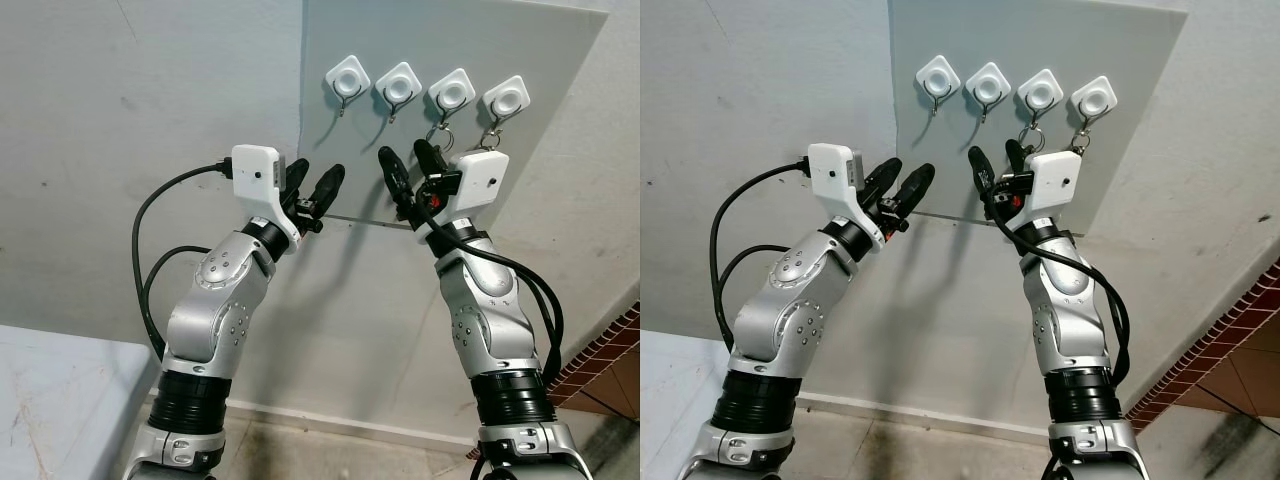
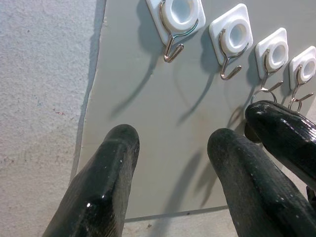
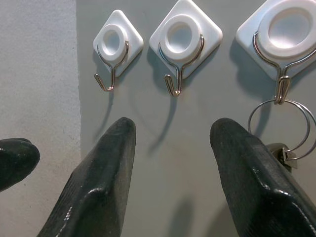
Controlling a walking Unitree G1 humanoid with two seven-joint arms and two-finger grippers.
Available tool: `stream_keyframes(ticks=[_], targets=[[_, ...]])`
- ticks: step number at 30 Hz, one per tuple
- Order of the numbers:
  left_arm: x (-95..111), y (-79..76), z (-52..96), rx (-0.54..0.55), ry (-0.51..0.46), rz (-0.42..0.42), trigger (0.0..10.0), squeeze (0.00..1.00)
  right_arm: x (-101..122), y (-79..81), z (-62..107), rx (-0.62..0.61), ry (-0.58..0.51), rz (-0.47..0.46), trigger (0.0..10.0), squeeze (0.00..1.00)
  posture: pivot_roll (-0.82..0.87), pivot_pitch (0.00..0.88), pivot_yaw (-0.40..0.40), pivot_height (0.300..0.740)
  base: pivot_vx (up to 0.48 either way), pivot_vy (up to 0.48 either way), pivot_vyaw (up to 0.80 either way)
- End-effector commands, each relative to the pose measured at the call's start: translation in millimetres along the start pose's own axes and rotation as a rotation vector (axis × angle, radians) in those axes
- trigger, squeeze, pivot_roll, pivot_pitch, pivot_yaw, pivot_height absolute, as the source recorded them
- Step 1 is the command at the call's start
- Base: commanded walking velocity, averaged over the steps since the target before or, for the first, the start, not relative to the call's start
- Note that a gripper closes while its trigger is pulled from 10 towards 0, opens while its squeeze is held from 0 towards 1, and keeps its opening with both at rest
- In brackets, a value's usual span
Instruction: Hang keys on a hook
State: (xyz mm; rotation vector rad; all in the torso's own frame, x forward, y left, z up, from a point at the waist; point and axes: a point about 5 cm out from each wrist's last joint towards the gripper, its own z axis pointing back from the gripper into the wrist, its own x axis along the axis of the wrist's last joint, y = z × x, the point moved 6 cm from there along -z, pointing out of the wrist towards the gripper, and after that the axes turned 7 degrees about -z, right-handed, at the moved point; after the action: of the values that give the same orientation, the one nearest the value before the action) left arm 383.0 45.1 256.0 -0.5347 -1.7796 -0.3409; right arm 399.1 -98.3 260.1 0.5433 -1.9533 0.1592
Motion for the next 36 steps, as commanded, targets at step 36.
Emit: stream_keyframes(ticks=[36], targets=[[-84, 59.8, 72.7, 0.308, 0.200, 0.146, 10.0, 0.00, -60, -34.0, 113.4, -0.341, 0.206, 0.047, 10.0, 0.00, -0.03, 0.000, -0.011, 0.740, 0.000, 0.000, 0.00]])
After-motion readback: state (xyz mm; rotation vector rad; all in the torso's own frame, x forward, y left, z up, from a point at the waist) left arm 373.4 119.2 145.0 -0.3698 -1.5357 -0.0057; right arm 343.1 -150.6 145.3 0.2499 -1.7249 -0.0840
